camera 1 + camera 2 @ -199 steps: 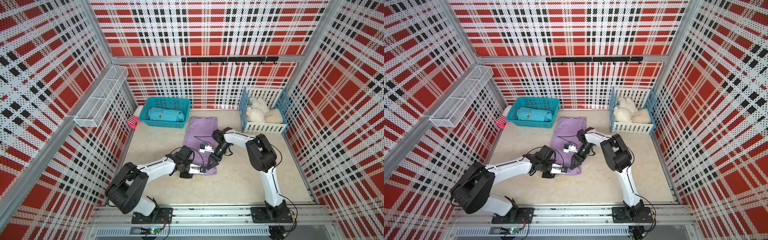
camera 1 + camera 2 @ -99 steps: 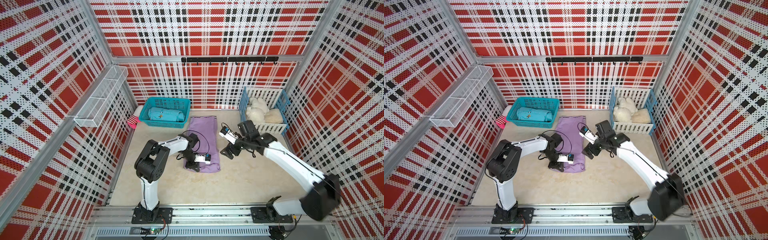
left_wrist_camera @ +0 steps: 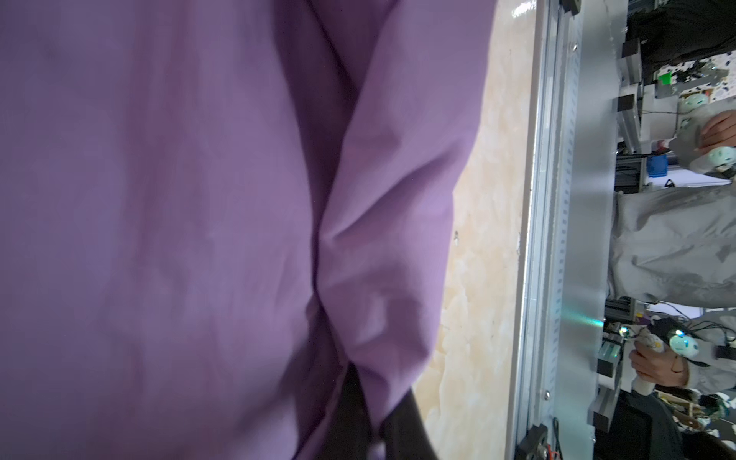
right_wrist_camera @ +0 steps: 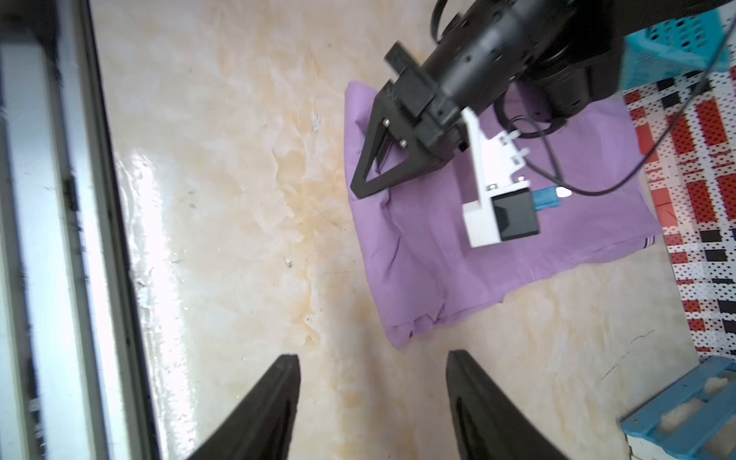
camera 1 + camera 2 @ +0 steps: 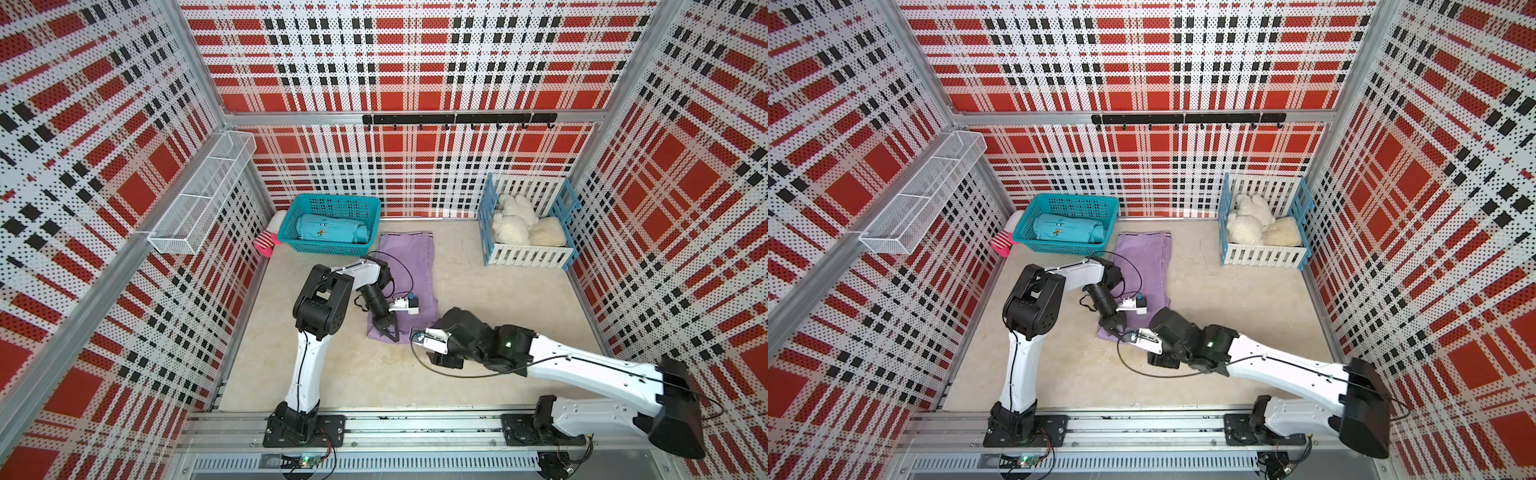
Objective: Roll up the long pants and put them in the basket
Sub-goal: Roll the long pant at the center of the board.
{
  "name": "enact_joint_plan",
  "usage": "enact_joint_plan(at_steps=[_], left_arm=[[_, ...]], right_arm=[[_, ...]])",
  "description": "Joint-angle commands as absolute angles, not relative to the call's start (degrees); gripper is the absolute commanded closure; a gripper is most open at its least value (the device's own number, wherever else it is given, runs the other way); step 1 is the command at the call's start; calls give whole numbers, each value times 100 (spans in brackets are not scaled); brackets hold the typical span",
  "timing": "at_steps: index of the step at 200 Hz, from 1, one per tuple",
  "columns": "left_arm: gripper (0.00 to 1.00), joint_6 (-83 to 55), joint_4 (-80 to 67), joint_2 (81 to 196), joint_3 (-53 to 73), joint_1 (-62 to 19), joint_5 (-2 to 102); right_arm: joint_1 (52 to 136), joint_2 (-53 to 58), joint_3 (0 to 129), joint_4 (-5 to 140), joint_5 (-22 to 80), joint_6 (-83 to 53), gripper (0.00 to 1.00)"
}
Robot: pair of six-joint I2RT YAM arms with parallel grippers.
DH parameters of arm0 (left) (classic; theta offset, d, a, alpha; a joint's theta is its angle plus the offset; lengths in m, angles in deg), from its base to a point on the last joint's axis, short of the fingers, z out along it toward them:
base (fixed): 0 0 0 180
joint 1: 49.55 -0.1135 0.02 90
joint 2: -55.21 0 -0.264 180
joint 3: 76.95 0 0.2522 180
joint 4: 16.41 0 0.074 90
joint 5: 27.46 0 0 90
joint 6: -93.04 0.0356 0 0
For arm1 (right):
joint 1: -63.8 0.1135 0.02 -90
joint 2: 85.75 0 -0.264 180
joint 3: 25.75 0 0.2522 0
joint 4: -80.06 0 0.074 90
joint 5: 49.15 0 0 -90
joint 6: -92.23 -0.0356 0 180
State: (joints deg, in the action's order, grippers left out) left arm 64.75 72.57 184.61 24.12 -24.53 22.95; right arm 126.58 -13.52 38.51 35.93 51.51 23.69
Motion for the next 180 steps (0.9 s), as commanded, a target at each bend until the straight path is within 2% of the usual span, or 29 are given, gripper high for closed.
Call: enact_joint_plan(at_steps=[1, 31, 63, 146, 164, 180], left_arm=[[94, 6399, 6696, 19139, 2146, -2394, 3505], [94, 6386, 6701, 19217, 2233, -2515, 3485], [94, 6403, 6687, 19219, 2250, -2551, 3472], [93, 6396, 6652, 19212, 2274, -2581, 3424], [92, 6402, 6638, 19177, 2261, -2590, 3400], [91, 6412, 6626, 19141, 2237, -2615, 3411]], right_arm=[[12851, -560, 3898, 3706, 6251, 2600, 45], [12910, 258, 4022, 4391, 6442, 3026, 48], [12910, 863, 4016, 4863, 6583, 3408, 45], [12910, 1392, 3859, 5904, 6992, 3736, 44], [12903, 1471, 3756, 6080, 6947, 3811, 47], [12855, 1595, 3818, 5936, 6804, 3759, 57]])
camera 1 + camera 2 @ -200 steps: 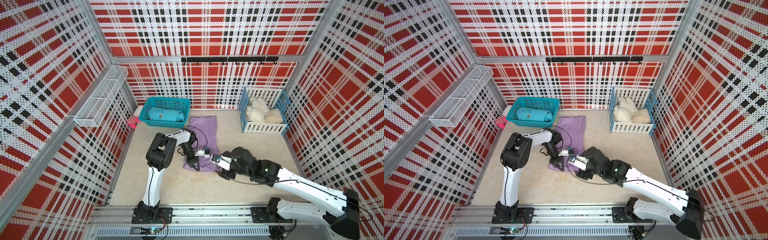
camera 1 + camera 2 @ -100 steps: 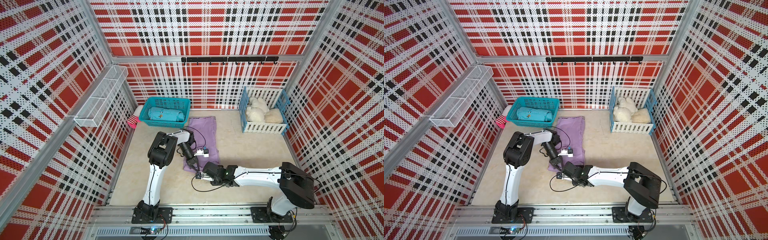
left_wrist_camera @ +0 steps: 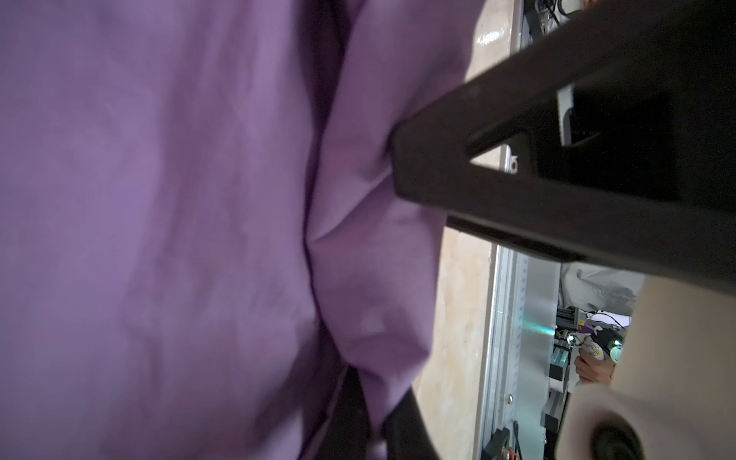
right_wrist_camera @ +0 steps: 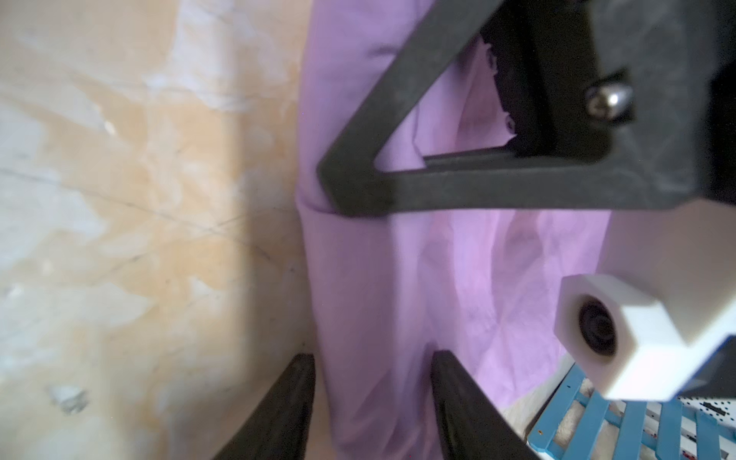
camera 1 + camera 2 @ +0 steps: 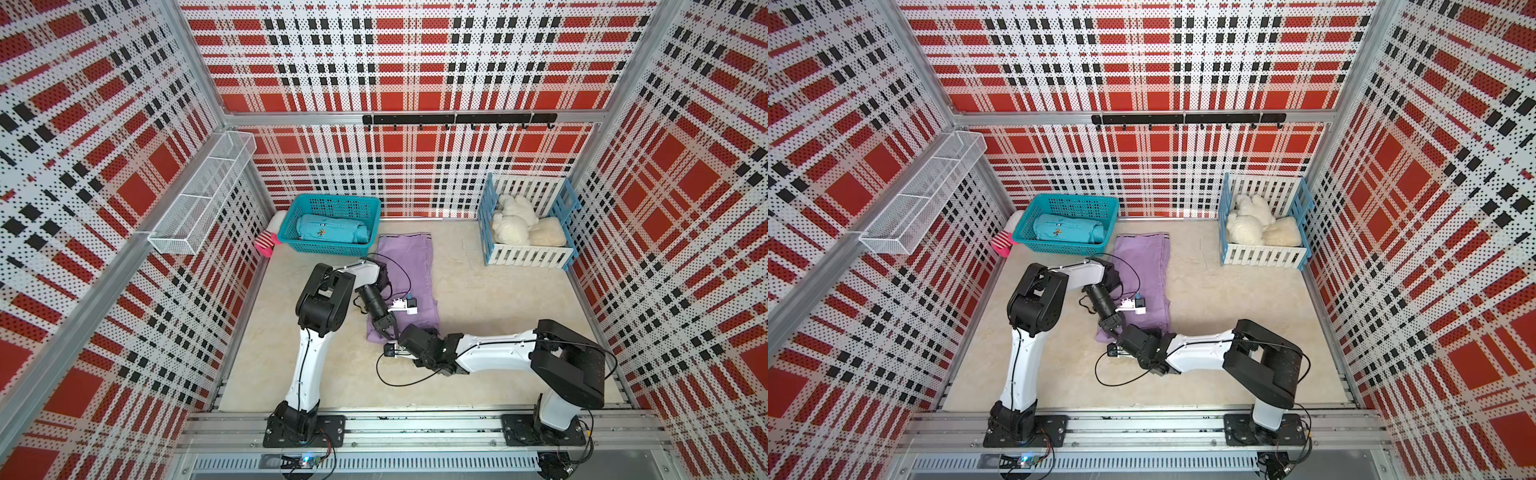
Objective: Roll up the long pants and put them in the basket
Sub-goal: Roll the long pant at the center of the board.
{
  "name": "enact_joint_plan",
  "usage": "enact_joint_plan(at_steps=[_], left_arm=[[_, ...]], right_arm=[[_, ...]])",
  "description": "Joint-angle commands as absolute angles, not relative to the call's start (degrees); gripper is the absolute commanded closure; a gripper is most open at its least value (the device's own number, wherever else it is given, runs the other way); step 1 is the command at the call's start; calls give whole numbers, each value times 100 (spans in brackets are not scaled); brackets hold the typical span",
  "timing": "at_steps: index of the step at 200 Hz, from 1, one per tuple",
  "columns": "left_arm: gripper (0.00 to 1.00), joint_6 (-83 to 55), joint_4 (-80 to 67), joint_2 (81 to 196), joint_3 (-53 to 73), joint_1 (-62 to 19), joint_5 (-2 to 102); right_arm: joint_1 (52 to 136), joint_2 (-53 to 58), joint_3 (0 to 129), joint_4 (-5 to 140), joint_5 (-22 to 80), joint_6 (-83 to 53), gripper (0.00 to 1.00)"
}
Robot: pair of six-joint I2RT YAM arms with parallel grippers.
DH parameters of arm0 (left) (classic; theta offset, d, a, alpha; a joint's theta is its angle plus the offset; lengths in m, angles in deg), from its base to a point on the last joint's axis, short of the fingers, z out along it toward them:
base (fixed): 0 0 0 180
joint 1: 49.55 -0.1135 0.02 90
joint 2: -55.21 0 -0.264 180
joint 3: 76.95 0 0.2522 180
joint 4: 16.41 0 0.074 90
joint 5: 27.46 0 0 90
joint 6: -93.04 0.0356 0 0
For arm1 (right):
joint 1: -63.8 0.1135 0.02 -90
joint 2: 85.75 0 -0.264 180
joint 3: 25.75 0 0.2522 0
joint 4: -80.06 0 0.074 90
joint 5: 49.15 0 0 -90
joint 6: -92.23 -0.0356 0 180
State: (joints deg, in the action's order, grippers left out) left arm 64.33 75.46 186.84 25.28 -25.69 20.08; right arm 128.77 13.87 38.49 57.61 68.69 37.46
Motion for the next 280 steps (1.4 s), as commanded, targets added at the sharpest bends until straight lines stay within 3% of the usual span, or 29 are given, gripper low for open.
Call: enact_joint_plan(at_steps=[1, 29, 44, 55, 62, 70, 75, 78, 81, 147, 177, 217, 261, 280], left_arm=[[91, 6412, 6626, 19138, 2235, -2616, 3413], [89, 6379, 6556, 18954, 2155, -2750, 3414], [85, 6374, 6543, 18845, 2107, -2880, 3312], [78, 6426, 6525, 18762, 2055, -2962, 3283], [67, 6444, 6506, 18709, 2016, -3005, 3283], [46, 6422, 6466, 18651, 1992, -3065, 3292], [30, 6358, 6433, 18621, 1979, -3113, 3296], [7, 6294, 6401, 18603, 1971, -3145, 3300], [0, 6213, 6350, 18578, 1962, -3178, 3308], [1, 5284, 5497, 17662, 1760, -4623, 3161], [1, 4726, 4708, 17136, 1420, -4837, 3767], [1, 3569, 2670, 15499, 2, -4792, 5541], [1, 3006, 404, 12726, -1898, -4018, 8133], [1, 3100, -337, 11481, -2597, -3754, 8738]], right_arm=[[12852, 1603, 3823, 5927, 6798, 3749, 58], [12612, 1760, 3961, 5618, 6251, 3566, 91], [12476, 1849, 4045, 5465, 6024, 3514, 100], [12411, 1889, 4048, 5448, 5929, 3543, 100], [12379, 1901, 4055, 5443, 5883, 3549, 100], [12348, 1906, 4063, 5419, 5805, 3554, 100], [12327, 1902, 4073, 5409, 5769, 3553, 100], [12321, 1902, 4082, 5390, 5741, 3553, 100], [12313, 1894, 4079, 5378, 5715, 3554, 100], [12217, 1743, 4242, 5039, 5292, 3559, 100], [12065, 1809, 4618, 4470, 4648, 3608, 100], [11585, 2201, 5748, 3014, 3241, 3799, 100], [10834, 3631, 7892, 869, 1488, 4261, 100], [10543, 4274, 8802, 39, 820, 4488, 100]])
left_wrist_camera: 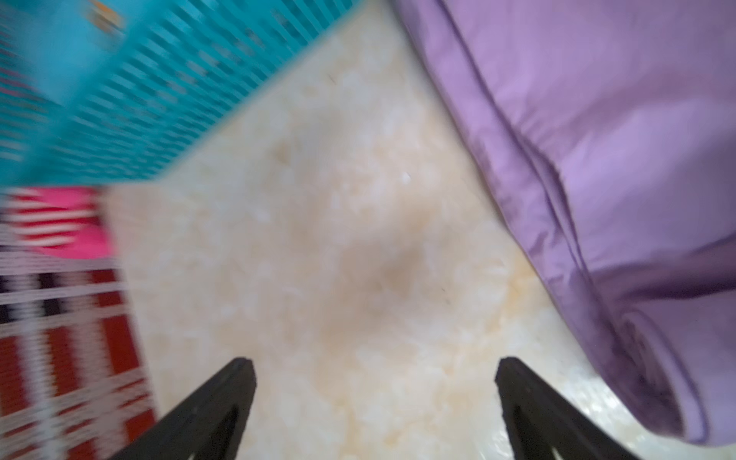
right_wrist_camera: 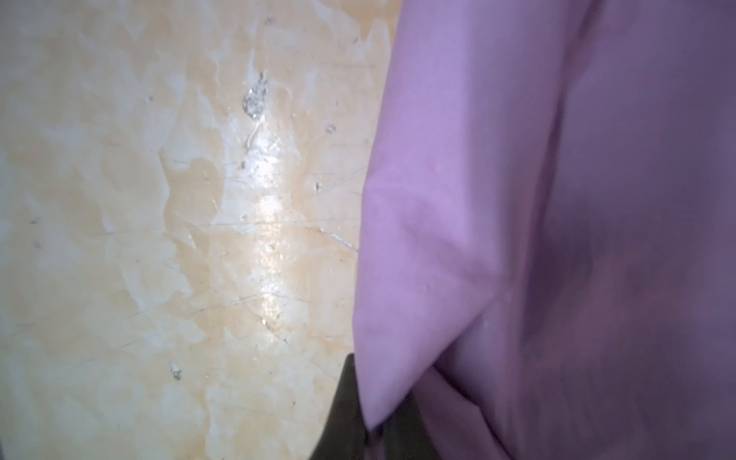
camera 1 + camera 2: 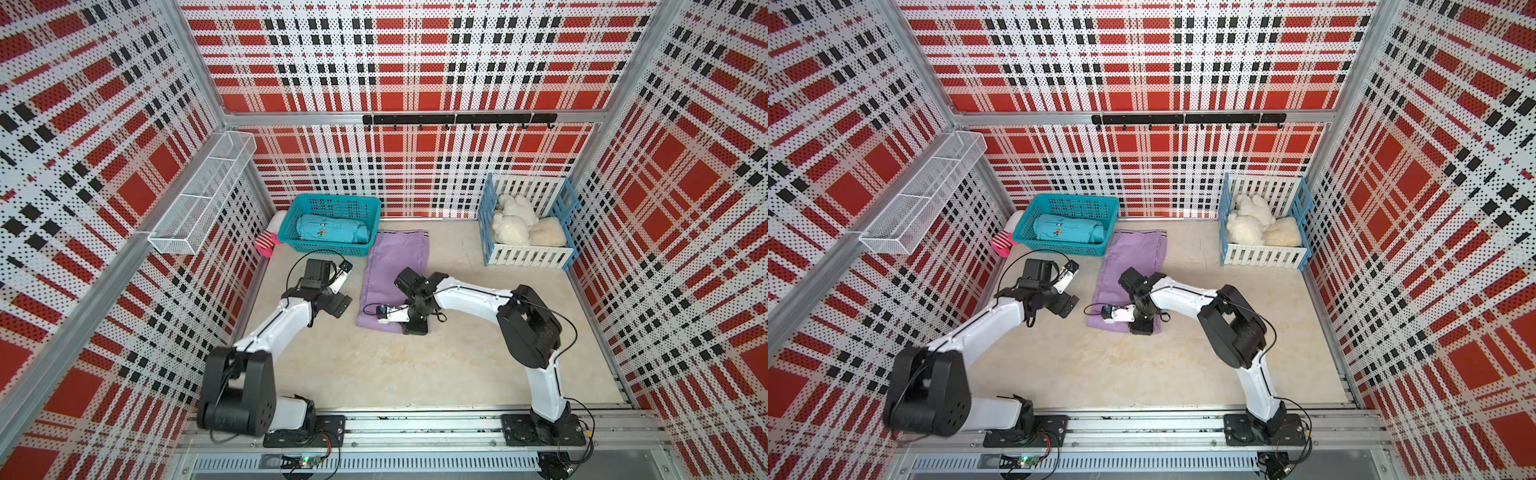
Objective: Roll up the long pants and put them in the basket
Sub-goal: Roll the long pant at the center of the board.
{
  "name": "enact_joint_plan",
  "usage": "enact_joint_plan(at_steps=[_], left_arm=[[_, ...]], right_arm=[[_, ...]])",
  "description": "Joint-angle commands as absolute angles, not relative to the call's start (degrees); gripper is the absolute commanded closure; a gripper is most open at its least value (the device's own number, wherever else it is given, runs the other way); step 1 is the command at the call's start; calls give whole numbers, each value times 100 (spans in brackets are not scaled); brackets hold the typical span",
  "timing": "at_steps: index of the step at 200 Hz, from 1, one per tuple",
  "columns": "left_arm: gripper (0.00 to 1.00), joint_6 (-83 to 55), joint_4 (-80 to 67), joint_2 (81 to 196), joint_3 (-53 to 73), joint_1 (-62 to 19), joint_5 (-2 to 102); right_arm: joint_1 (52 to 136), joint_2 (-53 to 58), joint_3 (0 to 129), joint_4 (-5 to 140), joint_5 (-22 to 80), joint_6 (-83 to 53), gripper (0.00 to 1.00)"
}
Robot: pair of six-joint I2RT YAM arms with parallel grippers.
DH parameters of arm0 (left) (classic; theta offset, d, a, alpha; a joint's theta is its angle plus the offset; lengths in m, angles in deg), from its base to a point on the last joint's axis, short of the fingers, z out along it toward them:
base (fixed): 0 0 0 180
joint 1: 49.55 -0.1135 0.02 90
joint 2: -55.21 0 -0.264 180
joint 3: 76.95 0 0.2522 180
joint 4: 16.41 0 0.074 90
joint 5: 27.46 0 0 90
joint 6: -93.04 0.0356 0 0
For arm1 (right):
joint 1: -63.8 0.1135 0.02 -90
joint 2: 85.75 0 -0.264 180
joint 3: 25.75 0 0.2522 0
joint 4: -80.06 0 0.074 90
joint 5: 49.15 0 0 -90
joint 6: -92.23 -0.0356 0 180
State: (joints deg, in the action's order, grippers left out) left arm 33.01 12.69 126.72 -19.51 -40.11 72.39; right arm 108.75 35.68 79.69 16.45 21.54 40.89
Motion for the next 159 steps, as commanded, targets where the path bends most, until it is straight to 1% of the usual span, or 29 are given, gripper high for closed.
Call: enact_joint_plan(at_steps=[1, 11, 14, 35, 54, 69, 82, 89, 104, 121, 143, 159], left_arm=[[1, 3121, -362, 11423, -2625, -3735, 8766], [1, 3386, -521, 10834, -2900, -3583, 8979], [1, 3517, -527, 10672, -2972, -3389, 8974], [1, 4241, -499, 9563, -3468, -2714, 9013], [1, 4691, -478, 8657, -3855, -2092, 9078], [1, 4739, -411, 8060, -4077, -1679, 9112], [1, 4931, -187, 7702, -4314, -1430, 8903], [1, 5091, 161, 7580, -4386, -1298, 8649], [1, 5602, 1163, 7679, -4397, -1056, 8040], [0, 5656, 1660, 8206, -4316, -797, 7767], [0, 6028, 1747, 9019, -4236, -530, 7600], [2, 6442, 1639, 9672, -4202, -374, 7601]], right_arm=[[10531, 4310, 8868, -10, 783, 4504, 100], [10407, 4738, 9503, -570, 417, 4660, 100], [10379, 4854, 9663, -755, 371, 4707, 100], [10223, 5574, 10560, -1606, -55, 4889, 100], [10023, 5999, 10910, -1996, -508, 4967, 100], [9901, 6277, 11130, -2301, -732, 4978, 100], [9836, 6389, 11150, -2312, -792, 4909, 100], [9834, 6433, 11157, -2313, -781, 4897, 100], [9834, 6497, 11214, -2316, -813, 4882, 100], [9834, 6548, 11285, -2311, -858, 4847, 100], [9834, 6612, 11439, -2310, -907, 4795, 100], [9834, 6669, 11569, -2316, -961, 4759, 100]])
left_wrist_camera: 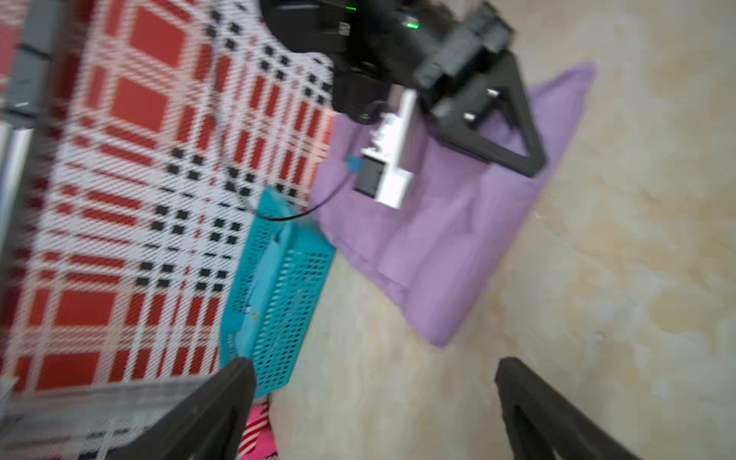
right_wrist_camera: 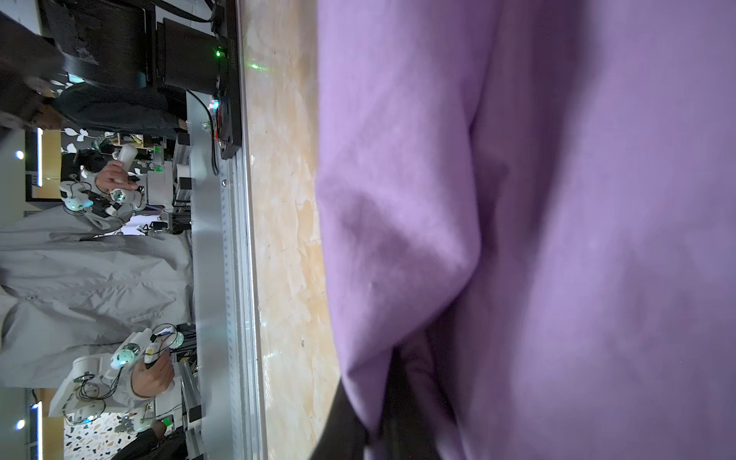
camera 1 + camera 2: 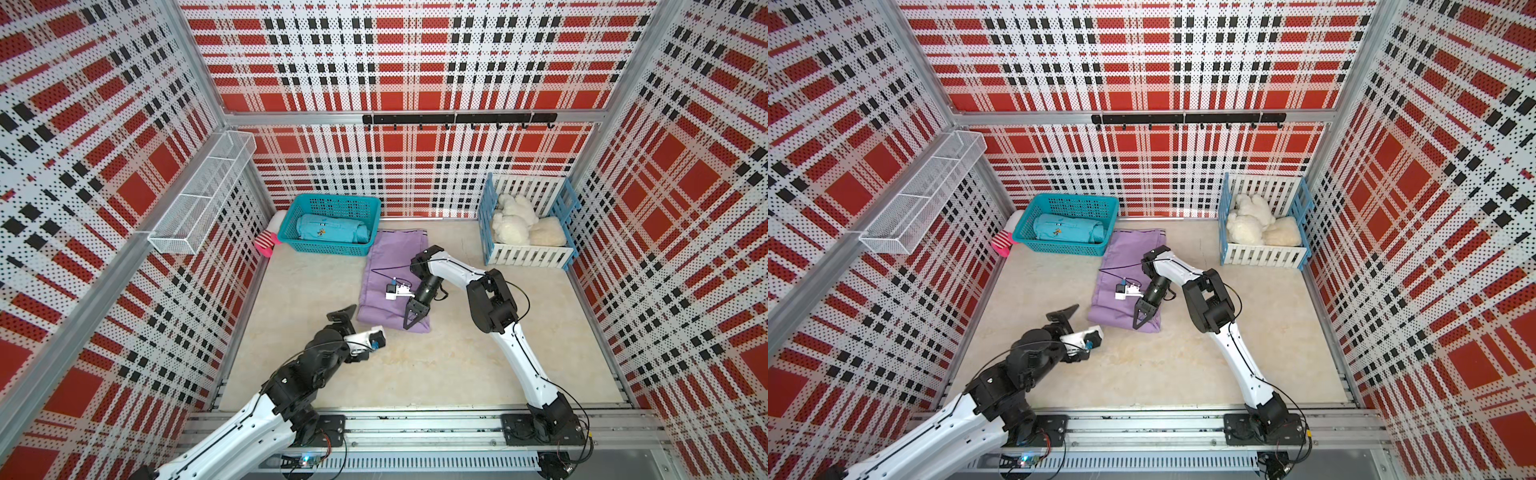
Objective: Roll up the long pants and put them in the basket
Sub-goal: Roll the long pant at the center of the board.
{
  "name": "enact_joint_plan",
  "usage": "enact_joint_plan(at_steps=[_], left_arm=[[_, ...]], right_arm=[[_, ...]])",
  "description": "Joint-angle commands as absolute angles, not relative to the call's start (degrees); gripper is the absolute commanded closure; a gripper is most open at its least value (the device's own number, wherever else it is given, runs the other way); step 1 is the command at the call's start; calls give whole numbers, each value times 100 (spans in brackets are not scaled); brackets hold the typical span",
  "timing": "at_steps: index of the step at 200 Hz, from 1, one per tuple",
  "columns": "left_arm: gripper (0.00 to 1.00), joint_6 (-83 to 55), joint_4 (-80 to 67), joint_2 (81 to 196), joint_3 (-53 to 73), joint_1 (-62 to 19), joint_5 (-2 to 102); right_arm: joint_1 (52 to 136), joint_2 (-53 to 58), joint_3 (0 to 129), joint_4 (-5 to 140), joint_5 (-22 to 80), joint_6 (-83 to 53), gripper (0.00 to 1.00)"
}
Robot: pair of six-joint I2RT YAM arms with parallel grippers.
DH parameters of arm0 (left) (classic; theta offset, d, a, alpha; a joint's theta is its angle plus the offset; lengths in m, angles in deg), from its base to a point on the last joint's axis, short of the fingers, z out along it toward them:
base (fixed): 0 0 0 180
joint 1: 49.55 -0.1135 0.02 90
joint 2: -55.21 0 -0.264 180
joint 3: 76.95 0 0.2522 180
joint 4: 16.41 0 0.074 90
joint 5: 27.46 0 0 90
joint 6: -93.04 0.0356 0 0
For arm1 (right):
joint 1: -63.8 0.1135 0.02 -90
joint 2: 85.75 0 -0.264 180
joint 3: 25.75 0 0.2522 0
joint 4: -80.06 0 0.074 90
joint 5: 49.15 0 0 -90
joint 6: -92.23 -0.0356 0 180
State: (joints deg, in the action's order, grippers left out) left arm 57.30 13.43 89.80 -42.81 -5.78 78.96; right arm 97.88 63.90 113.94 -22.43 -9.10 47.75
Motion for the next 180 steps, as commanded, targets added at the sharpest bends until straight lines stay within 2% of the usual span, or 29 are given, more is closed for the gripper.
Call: enact_joint_plan(at_steps=[1, 23, 49, 103, 128, 146, 168, 180], left_arm=[[2, 6462, 1623, 9715, -4197, -370, 7609], [8, 6807, 1286, 10557, -4011, -462, 7544], [9, 7240, 662, 11327, -3902, -976, 6812], [12, 7649, -160, 12503, -3497, -1297, 6565], [17, 7793, -194, 13030, -3272, -1313, 6664], [26, 7858, -118, 13248, -3166, -1389, 6519], [51, 7929, -85, 13520, -3129, -1634, 6309], [60, 7973, 38, 13698, -3068, -1765, 6249]], right_arm=[[9834, 6668, 11575, -2312, -965, 4759, 100], [9834, 6706, 11616, -2312, -978, 4733, 100], [9847, 6759, 11598, -2315, -980, 4699, 100], [9904, 6772, 11668, -2317, -883, 4657, 100], [9904, 6763, 11703, -2309, -933, 4653, 99], [9904, 6741, 11682, -2316, -958, 4653, 99], [9909, 6700, 11627, -2314, -997, 4691, 98], [9904, 6672, 11579, -2316, -996, 4697, 97]])
